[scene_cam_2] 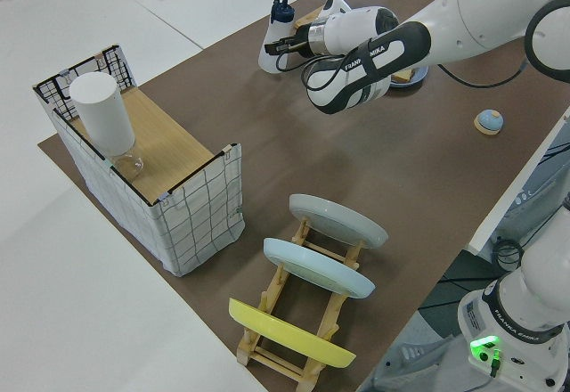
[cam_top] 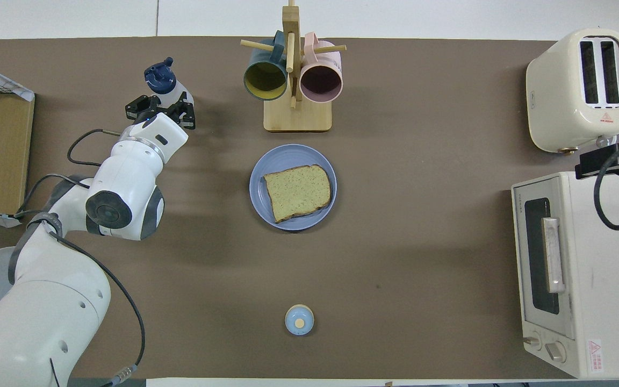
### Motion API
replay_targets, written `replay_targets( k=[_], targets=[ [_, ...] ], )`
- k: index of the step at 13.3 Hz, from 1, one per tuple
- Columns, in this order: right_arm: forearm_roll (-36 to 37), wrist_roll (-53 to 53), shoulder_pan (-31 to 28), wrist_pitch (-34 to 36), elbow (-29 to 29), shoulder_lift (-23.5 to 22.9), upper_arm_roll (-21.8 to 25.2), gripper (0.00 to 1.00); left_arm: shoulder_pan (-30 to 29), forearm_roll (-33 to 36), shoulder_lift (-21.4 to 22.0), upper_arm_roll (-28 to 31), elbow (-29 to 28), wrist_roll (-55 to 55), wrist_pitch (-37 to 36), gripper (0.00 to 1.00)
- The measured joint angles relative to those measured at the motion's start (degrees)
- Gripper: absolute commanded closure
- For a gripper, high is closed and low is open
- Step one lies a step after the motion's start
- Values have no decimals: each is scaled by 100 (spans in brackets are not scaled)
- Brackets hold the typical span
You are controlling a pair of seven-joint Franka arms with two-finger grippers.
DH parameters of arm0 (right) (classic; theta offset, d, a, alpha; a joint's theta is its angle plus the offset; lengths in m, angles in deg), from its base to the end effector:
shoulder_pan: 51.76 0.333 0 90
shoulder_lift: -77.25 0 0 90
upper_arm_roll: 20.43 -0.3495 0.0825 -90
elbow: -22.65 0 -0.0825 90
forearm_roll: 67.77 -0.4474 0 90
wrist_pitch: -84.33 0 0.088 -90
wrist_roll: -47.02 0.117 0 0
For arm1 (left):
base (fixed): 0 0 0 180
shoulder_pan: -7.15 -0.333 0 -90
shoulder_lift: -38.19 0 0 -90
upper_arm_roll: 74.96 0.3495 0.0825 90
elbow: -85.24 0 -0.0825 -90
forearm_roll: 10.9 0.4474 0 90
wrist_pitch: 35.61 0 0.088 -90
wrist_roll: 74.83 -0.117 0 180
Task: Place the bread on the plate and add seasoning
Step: 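Set the bottle down beside the mug stand and open the left gripper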
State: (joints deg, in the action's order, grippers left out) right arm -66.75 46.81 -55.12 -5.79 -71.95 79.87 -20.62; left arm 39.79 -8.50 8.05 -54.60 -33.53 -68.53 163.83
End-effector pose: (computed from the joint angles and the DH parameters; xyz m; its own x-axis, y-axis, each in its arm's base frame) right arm 0.5995 -0.0352 0.6331 0.9981 -0.0516 -0.0325 -0.0510 -0.9985 0.0178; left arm 0.6752 -0.1721 0.2661 0.5757 -0.2230 0.7867 -0.2233 -0.9684 -0.1111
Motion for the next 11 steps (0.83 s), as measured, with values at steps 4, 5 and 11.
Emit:
replay_targets(
  k=[4, 5, 11],
  targets=[
    [0, 0, 0, 0, 0, 0, 0, 0, 0, 0, -87, -42, 14, 146, 4, 100],
    [0, 0, 0, 0, 0, 0, 0, 0, -11, -1, -93, -58, 16, 189, 4, 100],
    [0, 0, 0, 0, 0, 0, 0, 0, -1409, -6, -113, -1532, 202, 314, 49, 100]
  ],
)
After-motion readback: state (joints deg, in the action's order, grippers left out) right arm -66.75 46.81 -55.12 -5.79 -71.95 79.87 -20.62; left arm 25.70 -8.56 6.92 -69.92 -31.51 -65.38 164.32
